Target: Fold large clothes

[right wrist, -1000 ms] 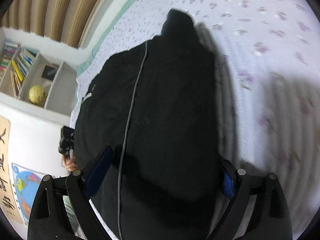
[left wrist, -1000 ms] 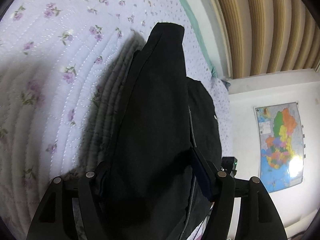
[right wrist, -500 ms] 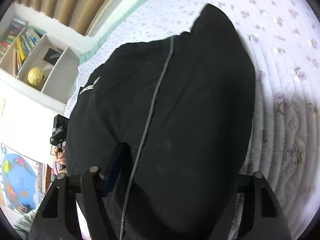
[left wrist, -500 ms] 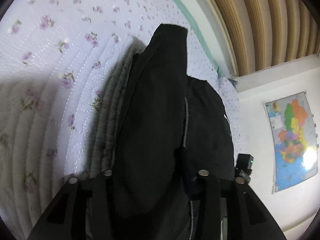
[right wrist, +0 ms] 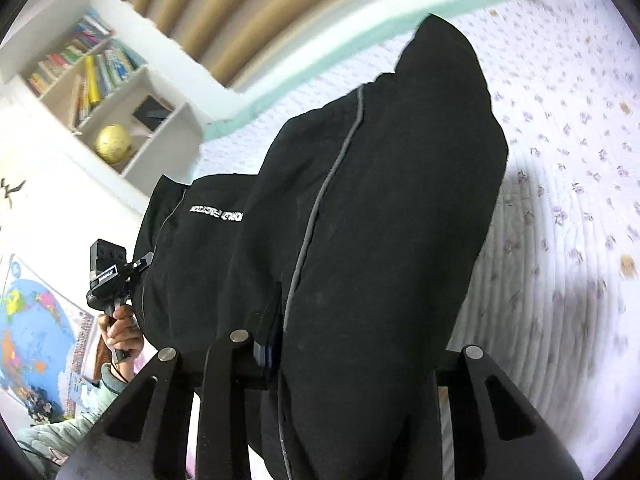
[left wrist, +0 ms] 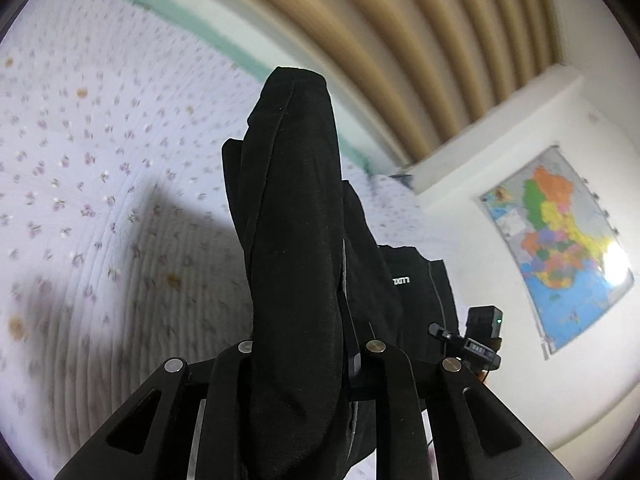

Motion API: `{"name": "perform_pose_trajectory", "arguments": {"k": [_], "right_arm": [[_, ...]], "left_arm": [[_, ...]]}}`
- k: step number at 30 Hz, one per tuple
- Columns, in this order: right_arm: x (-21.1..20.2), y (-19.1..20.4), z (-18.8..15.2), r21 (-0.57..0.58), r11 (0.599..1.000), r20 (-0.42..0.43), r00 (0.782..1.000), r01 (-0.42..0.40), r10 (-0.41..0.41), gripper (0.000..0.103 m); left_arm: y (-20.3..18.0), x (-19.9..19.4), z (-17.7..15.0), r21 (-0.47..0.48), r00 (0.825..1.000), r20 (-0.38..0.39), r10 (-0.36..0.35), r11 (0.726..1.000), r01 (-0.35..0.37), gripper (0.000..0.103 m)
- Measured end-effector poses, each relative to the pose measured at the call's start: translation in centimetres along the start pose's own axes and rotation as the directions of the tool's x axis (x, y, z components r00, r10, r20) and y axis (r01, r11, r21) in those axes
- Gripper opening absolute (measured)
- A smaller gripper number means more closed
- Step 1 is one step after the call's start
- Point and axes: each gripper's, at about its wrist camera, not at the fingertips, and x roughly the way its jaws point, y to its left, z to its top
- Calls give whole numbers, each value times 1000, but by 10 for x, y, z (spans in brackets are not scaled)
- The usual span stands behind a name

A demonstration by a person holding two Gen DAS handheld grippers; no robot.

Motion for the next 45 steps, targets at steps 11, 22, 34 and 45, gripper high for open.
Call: {"name": "perform_pose_trajectory", "arguments": {"k": [11, 22, 34, 45], "right_arm": [[-72, 88, -91, -5, 999, -22, 999, 40, -40, 37], [-5, 6, -138, 230, 967, -128, 989, 109, -81, 48], [-69, 23, -133, 153, 901, -42, 914, 405, -404, 81], [28, 152, -155, -106, 883, -59, 884, 457, -464, 74]], "left_arm": [[-15, -89, -80, 29, 1000, 14, -15, 999, 14, 20], [134, -62, -134, -282, 998, -55, -27, 959, 11, 32], [78, -138, -111, 1, 902, 26, 430, 903, -431, 43], [-50, -15, -155, 344, 852, -1, 524, 800, -491, 59]]}}
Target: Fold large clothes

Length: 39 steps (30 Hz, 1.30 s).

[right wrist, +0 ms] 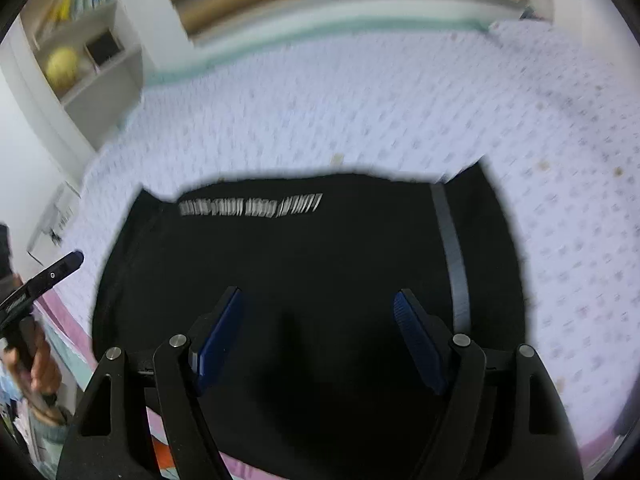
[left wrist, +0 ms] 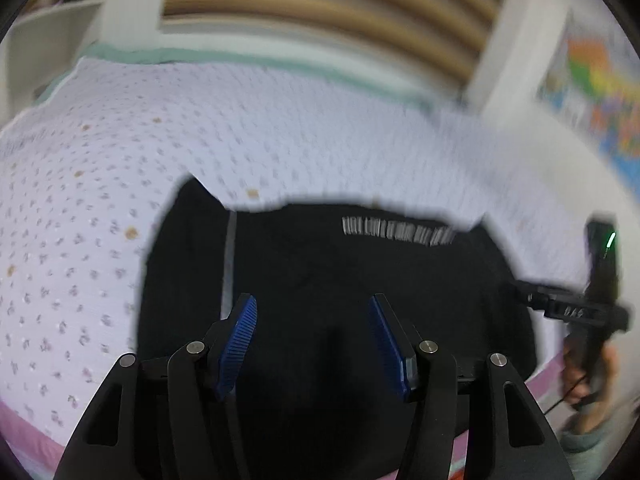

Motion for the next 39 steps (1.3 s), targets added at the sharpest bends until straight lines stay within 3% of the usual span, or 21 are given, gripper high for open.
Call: {"name": "perform_pose_trajectory", "arguments": {"k": [1, 2, 5, 8, 11, 14, 15, 17, 20, 21, 22, 23, 25, 26, 27, 28, 29, 31, 35, 37, 39], "right_arm": [[16, 2, -3, -4, 1000, -34, 999, 18, -18, 64], [29, 3, -6, -5, 999, -66, 997, 40, -40, 64], [58, 2, -21, 2, 997, -80, 993, 83, -82, 65], [62, 0, -27, 30, 996, -52, 995, 84, -82, 65], [57, 0, -32, 52, 994, -10, 996, 93, -92, 65], [41, -4, -40, 112, 992, 23, 998, 56, -59, 69], [27, -10, -44, 197, 979, 8, 999, -47, 46, 70], [9, -12, -45, 248, 963, 28, 995, -104, 101, 71], [-20, -3, -42, 225, 973, 93, 995, -59, 38, 71], [-42, 7, -42, 192, 981, 149, 989, -11, -19, 71], [-57, 15, -41, 171, 985, 188, 981, 21, -54, 72], [-71, 23, -41, 156, 987, 224, 971, 43, -77, 73], [-105, 43, -48, 114, 991, 321, 941, 69, -102, 79], [-119, 54, -52, 91, 993, 363, 926, 79, -107, 80], [-140, 73, -58, 53, 991, 422, 897, 120, -131, 82], [-140, 73, -58, 53, 991, 422, 897, 120, -131, 84], [-158, 96, -72, 14, 981, 481, 858, 195, -177, 85], [-166, 114, -84, -15, 971, 517, 832, 240, -198, 87], [-178, 135, -104, -57, 958, 546, 812, 281, -206, 91], [-184, 143, -118, -62, 947, 552, 802, 315, -230, 92], [-180, 143, -124, -65, 944, 543, 806, 323, -238, 92]], "left_arm": [[-4, 16, -5, 15, 999, -42, 21, 1000, -20, 59], [-6, 43, -13, 18, 992, -125, 18, 1000, -16, 59], [13, 70, -25, -62, 983, -184, -24, 998, 12, 61], [25, 68, -25, -129, 986, -159, -59, 991, 38, 61], [8, 53, -33, -59, 993, -103, 50, 997, -57, 61], [-13, 24, -40, 11, 989, -40, 144, 990, -144, 61], [-23, 7, -43, 53, 981, 7, 192, 980, -192, 61], [-38, -19, -42, 103, 966, 82, 246, 962, -254, 61], [-62, -70, -35, 119, 921, 194, 338, 924, -364, 61], [-71, -85, -33, 116, 901, 230, 369, 909, -401, 61], [-76, -92, -30, 110, 884, 260, 389, 897, -428, 61], [-84, -109, -32, 94, 856, 313, 412, 883, -460, 61], [-96, -131, -34, 59, 835, 361, 415, 884, -465, 61], [-99, -143, -38, 38, 837, 383, 390, 899, -436, 61], [-103, -148, -41, 28, 842, 393, 368, 911, -411, 61], [-104, -156, -45, 22, 855, 392, 340, 925, -378, 61], [-104, -160, -48, 22, 866, 383, 321, 934, -356, 61], [-107, -162, -56, 36, 889, 365, 277, 950, -310, 61], [-115, -164, -74, 25, 862, 386, 328, 931, -365, 61], [-123, -164, -82, 38, 870, 378, 316, 934, -355, 61], [-126, -163, -89, 46, 884, 361, 297, 941, -335, 61]]}}
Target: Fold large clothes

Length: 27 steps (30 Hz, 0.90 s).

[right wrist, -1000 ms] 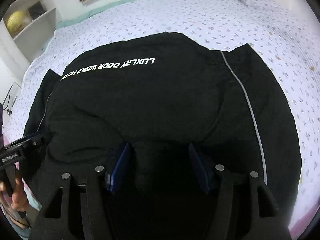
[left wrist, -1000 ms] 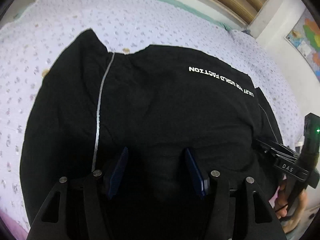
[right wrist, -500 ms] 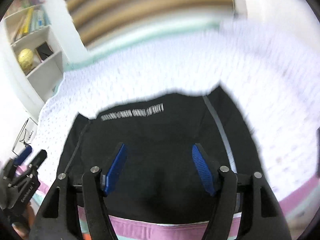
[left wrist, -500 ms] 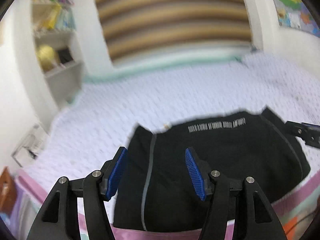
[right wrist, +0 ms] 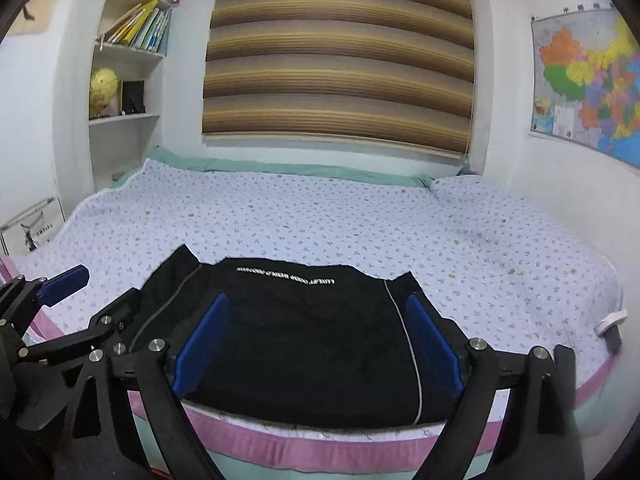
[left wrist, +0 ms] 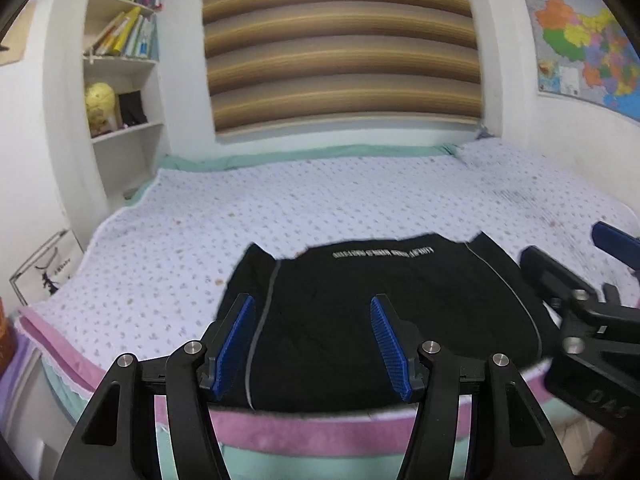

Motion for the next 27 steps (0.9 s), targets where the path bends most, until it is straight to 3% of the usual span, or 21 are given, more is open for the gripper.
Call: {"name": "perform_pose_trajectory", "arguments": {"k": [14, 19, 27], "right_arm": [[36, -19, -28, 61, 998, -119, 993, 8, -1, 92], [46, -29, -32, 88, 996, -158, 987, -10, 23, 92], [54, -34, -37, 111, 994, -181, 983, -19, 39, 93]], "left_arm": [[-13, 12, -21, -13, 997, -54, 57, 998, -58, 61], [-13, 20, -25, -27, 996, -83, 40, 999, -42, 61], [-21, 25, -28, 20, 993, -87, 85, 996, -83, 61]]}}
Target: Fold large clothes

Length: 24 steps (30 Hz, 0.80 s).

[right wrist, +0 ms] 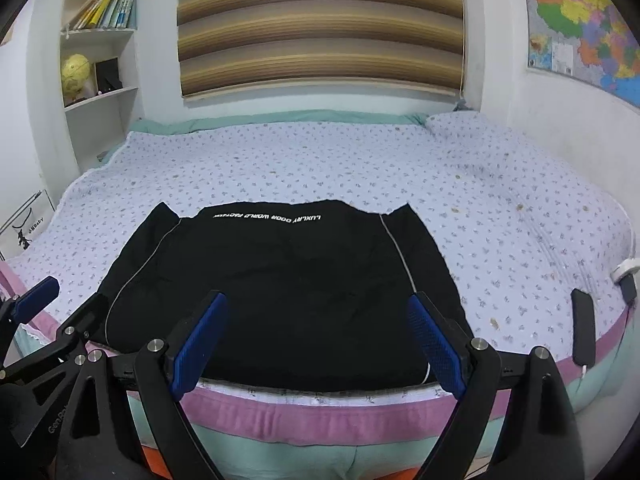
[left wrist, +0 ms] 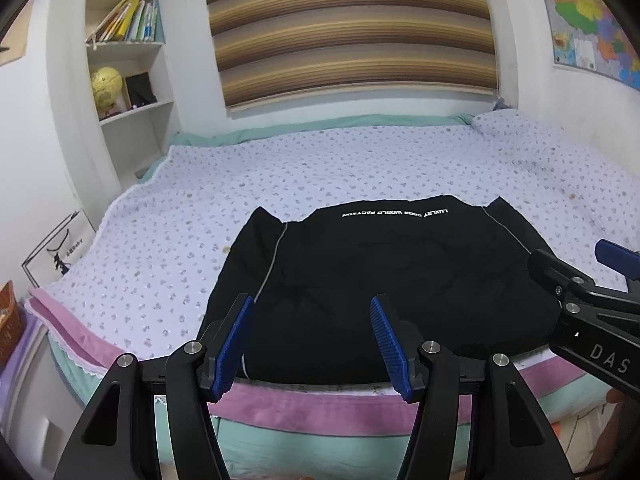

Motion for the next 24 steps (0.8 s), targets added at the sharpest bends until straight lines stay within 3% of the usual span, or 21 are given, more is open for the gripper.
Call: {"name": "perform_pose_trajectory", "arguments": {"k": [2, 24], "right_arm": [[2, -4, 0, 18, 999, -14, 999, -33, 34, 93], [6, -2, 1, 33, 999, -35, 999, -38, 40, 93]], "left_arm": [[-1, 2, 0, 11, 1000, -9, -11, 1000, 11, 61], [-8, 0, -2, 64, 1000, -14, -9, 998, 10, 61]]}}
